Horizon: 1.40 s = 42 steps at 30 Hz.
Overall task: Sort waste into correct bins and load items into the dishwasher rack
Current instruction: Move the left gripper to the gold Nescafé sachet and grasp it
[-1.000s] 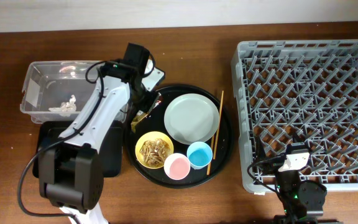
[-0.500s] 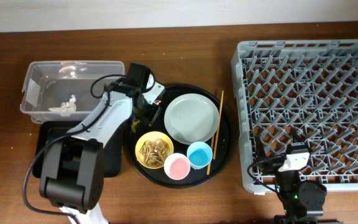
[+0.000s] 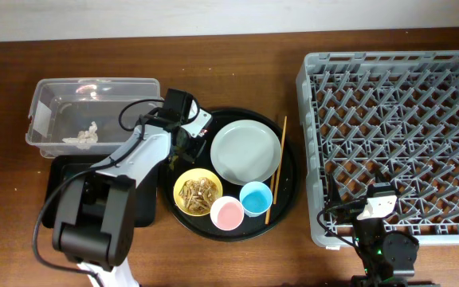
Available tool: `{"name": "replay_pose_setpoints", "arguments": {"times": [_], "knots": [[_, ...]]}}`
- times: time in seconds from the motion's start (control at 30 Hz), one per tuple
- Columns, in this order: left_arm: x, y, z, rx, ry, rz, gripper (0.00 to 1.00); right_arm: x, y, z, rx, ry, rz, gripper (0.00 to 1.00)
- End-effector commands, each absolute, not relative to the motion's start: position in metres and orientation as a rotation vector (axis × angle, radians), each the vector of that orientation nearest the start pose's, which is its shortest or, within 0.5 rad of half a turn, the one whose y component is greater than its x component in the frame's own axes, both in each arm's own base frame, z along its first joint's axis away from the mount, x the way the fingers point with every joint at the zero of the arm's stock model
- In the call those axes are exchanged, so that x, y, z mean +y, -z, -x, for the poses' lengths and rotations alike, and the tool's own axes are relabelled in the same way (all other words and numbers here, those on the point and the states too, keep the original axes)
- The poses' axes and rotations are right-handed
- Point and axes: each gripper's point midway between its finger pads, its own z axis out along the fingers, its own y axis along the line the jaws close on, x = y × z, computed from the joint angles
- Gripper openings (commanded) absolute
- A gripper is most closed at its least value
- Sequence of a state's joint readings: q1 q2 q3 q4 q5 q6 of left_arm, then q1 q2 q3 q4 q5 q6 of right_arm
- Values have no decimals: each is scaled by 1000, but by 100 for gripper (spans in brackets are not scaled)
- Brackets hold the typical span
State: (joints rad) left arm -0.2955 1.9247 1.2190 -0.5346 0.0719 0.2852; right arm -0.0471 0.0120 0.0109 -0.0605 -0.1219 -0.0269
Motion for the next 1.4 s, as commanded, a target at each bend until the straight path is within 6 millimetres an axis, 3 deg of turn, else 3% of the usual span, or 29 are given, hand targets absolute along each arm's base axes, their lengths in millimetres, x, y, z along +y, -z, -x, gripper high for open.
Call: {"name": "replay_pose_setpoints", "arguments": {"times": [0.0,0.13,0.23,0.3,0.43,0.63,0.83,0.9,0.97,1.1,1.37], "knots": [[-134,10,-386,2743,120,-853,45,8,-159,-246,1634,-41,73,98],[-134,10,-387,2738,120,-851,43,8,-159,-246,1634,-41,73,98],[-135,6,-392,2724,119,-848,21,8,-159,-246,1634,-41,73,98],[-137,0,-396,2708,118,-843,14,8,-159,-246,1634,-41,73,98],[-141,-32,-411,2631,115,-824,1,8,-159,-246,1634,-41,73,98],[-143,-78,-417,2526,111,-798,1,8,-159,-246,1635,-41,73,98],[-143,-99,-417,2484,109,-787,1,8,-159,-246,1634,-41,73,99],[-143,-101,-416,2481,110,-787,7,8,-159,-246,1635,-41,73,98],[-142,-98,-413,2500,107,-790,42,8,-159,-246,1634,-41,73,98],[-137,-83,-404,2550,97,-801,63,8,-159,-246,1635,-41,73,98],[-130,-28,-406,2648,42,-815,64,8,-159,-246,1635,-41,73,98]]}}
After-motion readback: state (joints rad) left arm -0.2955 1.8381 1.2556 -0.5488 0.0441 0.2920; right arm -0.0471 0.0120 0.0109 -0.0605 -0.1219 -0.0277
